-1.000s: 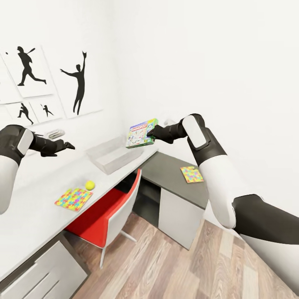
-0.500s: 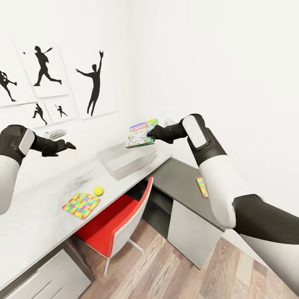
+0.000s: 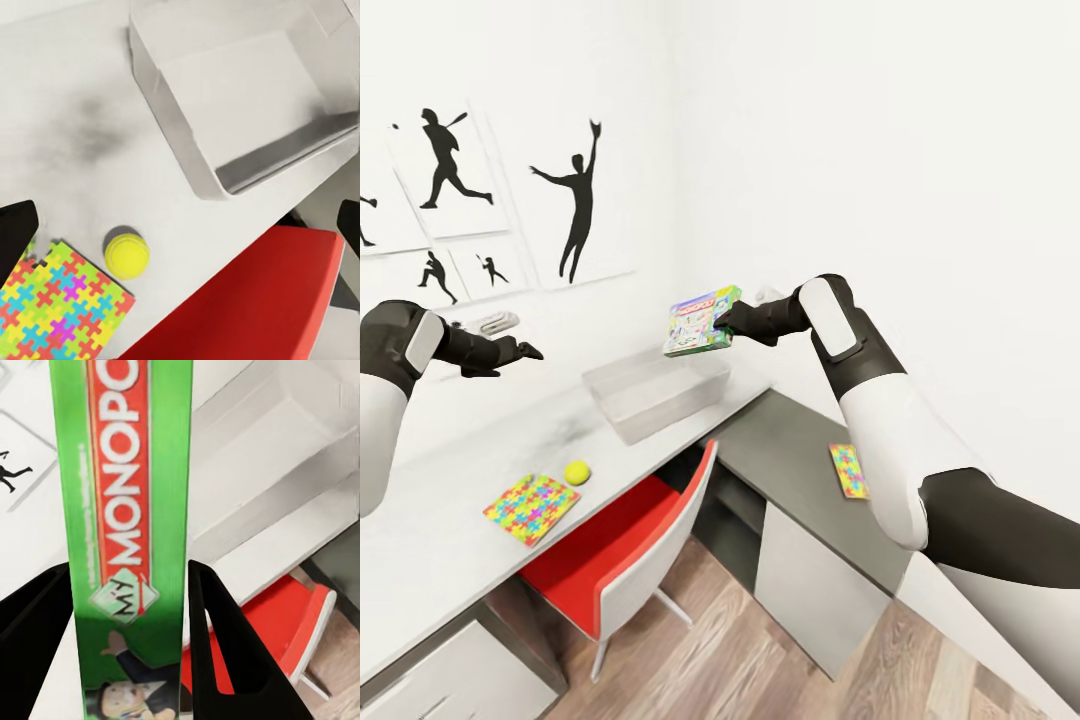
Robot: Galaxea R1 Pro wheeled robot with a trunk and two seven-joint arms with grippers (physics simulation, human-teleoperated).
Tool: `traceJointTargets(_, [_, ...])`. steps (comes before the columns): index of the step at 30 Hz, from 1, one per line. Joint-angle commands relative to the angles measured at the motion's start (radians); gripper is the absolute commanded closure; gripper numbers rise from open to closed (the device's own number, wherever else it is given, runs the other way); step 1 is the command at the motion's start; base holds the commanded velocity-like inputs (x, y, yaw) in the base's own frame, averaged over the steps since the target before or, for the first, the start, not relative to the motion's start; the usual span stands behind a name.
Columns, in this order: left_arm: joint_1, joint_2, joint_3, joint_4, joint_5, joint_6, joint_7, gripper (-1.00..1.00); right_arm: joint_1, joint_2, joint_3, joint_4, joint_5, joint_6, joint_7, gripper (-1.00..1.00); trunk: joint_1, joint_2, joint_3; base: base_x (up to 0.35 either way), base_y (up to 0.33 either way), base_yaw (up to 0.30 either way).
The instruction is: Put all the toys in the child's room - the three board games (two on the bed and one on the table), the two jigsaw puzzles on the table, and the tennis ball on the table - inside the toy box on the table in the child's room.
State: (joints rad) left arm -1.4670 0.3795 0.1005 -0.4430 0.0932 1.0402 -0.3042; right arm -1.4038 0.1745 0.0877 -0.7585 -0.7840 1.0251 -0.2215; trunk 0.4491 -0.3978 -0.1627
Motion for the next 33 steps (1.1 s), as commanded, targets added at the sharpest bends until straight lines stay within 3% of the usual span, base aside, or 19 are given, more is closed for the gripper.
traceJointTargets(1, [-0.001,0.000,0.003,0.000,0.006,0.006,0.003,-1.00,-0.001,0.000,0.001,-0.001,-0.015,0.001,-0.010,1.00,0.001,-0.002,-0.002,0.103,-0.030,0.274])
traceJointTargets(17, [-0.001,0.000,0.004,-0.002,0.006,0.006,0.002,-1.00,-0.001,0.000,0.001,-0.001,-0.015,0.001,-0.010,1.00,0.001,-0.002,-0.002,0.023,-0.010,0.286])
traceJointTargets(27, [-0.001,-0.003,0.004,0.005,0.010,0.007,-0.003,-1.00,-0.001,0.000,-0.004,-0.001,-0.013,0.003,-0.010,1.00,0.001,-0.002,-0.002,0.250,-0.009,0.236])
traceJointTargets(31, [0.001,-0.005,-0.018,0.012,0.008,0.007,-0.110,-1.00,-0.001,0.000,-0.005,-0.001,-0.012,0.004,-0.009,1.00,0.001,-0.002,-0.002,0.091,0.000,0.028])
traceJointTargets(33, [0.004,-0.004,-0.096,0.013,0.007,0.007,-0.233,-1.00,-0.001,0.000,-0.005,-0.001,-0.013,0.005,-0.009,1.00,0.001,-0.002,-0.002,0.026,0.000,0.008])
